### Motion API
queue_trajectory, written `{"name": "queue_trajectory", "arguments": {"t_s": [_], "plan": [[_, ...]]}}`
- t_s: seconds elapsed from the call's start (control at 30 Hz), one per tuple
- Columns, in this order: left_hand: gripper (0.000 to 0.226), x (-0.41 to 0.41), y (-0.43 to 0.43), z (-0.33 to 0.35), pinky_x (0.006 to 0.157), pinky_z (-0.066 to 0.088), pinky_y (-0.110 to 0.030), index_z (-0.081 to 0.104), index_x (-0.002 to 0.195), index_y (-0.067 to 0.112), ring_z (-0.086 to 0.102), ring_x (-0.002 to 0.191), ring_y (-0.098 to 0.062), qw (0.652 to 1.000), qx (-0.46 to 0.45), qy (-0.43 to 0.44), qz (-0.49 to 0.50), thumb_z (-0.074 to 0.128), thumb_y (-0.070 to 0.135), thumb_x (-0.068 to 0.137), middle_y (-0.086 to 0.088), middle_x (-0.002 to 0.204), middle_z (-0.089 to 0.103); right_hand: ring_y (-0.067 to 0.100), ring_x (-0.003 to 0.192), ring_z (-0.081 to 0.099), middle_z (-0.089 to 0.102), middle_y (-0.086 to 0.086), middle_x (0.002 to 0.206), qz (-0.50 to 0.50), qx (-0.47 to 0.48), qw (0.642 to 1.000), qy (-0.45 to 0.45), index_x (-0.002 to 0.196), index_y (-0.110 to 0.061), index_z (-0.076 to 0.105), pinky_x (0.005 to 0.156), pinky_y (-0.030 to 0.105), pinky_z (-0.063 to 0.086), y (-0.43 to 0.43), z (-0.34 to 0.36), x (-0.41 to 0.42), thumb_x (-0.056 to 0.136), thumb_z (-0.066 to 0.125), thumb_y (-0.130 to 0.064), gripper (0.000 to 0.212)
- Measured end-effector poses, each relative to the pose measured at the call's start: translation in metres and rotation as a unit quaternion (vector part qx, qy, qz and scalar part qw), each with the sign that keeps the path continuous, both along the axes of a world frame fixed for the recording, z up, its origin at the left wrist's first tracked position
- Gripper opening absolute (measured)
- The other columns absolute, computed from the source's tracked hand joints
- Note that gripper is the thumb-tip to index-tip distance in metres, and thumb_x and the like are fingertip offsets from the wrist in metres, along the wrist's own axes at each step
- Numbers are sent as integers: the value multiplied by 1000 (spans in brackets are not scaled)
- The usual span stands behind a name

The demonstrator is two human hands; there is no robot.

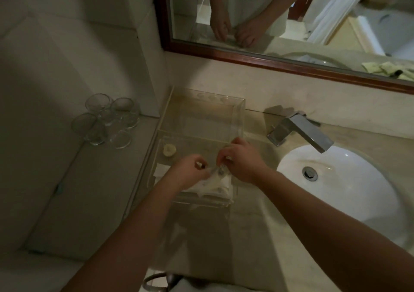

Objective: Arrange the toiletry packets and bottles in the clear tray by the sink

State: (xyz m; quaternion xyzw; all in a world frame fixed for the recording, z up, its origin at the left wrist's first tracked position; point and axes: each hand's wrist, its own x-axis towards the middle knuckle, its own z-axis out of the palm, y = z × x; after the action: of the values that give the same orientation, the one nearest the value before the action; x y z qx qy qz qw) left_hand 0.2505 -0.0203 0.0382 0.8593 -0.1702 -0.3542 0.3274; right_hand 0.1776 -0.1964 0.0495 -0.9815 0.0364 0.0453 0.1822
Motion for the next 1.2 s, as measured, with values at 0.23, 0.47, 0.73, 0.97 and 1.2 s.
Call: {"name": "queue_trajectory", "arguments": {"t_s": [0.23,0.47,0.73,0.97,1.2], "plan": [[22,-33,-12,-14,51,37,-25,54,57,19,55,62,-15,997,60,31,25,66,21,75,3,60,55,20,114,46,64,-8,113,-28,-15,999,8,102,-38,64,90,37,37,9,-13,23,85,62,-24,22],[18,-47,-31,-20,67,41,-31,61,75,13,60,85,-31,997,38,61,-10,47,8,84,-17,92,67,25,116,48,59,4,128,-68,-14,996,53,127,-26,58,95,34,37,14,-33,-13,89,57,-26,39],[12,-46,-40,-19,65,44,-37,57,101,14,62,90,-29,982,137,-127,-15,51,20,93,-9,102,63,32,135,31,38,0,151,-44,-91,990,95,143,-30,39,106,45,28,26,-45,-26,90,51,-37,55],[8,-50,-36,-29,64,45,-36,58,96,16,63,88,-27,974,163,-151,-54,51,15,92,-7,97,67,32,141,22,27,0,157,-106,-100,983,111,150,-25,23,111,46,21,33,-56,-25,94,44,-34,61],[5,-52,-40,-34,59,39,-34,54,89,21,63,85,-25,966,164,-188,-73,51,18,92,-5,96,66,36,141,17,24,1,158,-128,-82,983,107,149,-27,24,111,48,21,33,-58,-33,93,47,-37,61]]}}
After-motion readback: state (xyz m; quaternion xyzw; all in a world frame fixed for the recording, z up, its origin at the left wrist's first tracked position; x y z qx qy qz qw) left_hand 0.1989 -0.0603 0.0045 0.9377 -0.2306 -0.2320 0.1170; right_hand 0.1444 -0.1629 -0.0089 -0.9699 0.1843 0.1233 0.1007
